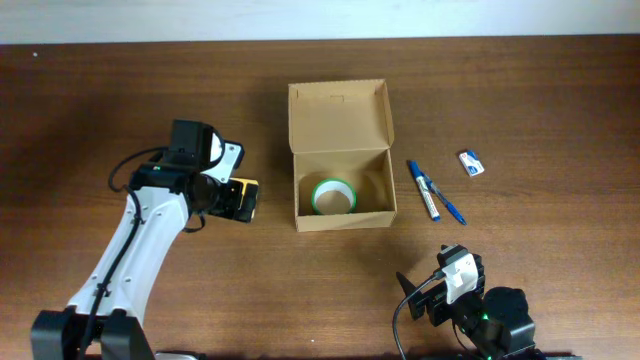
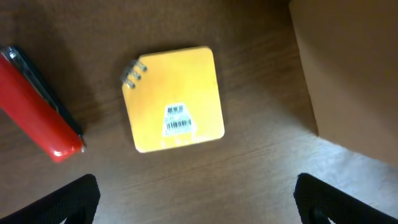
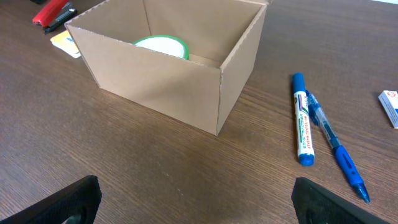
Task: Pack container
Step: 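Move left gripper to the yellow notepad and grasp it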
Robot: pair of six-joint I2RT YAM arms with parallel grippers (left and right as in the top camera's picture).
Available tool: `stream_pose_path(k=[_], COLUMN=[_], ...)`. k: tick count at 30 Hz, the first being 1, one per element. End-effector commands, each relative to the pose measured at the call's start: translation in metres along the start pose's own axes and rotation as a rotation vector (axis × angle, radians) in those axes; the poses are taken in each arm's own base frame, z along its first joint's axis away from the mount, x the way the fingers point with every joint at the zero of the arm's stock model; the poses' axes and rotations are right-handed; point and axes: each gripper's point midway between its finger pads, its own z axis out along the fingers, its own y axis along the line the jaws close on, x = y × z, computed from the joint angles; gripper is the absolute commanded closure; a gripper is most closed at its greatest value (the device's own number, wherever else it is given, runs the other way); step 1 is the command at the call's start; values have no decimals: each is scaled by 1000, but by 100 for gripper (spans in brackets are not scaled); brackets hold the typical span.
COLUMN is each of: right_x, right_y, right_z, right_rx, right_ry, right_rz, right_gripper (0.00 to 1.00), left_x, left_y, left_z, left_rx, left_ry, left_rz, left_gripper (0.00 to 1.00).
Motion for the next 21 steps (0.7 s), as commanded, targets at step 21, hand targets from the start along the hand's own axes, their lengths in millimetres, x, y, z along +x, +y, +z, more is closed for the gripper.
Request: stream_pose_path(k=[21], right_x=[1], right_y=[3], right_z=[0], right_rx=[-14], right_ry=[-2], right_rz=[-9], right_gripper=[1], left_x=[9], left_y=[3], left_z=[85], left_rx=[-58], left_ry=[95], left_rz=[-161], left_gripper=[0])
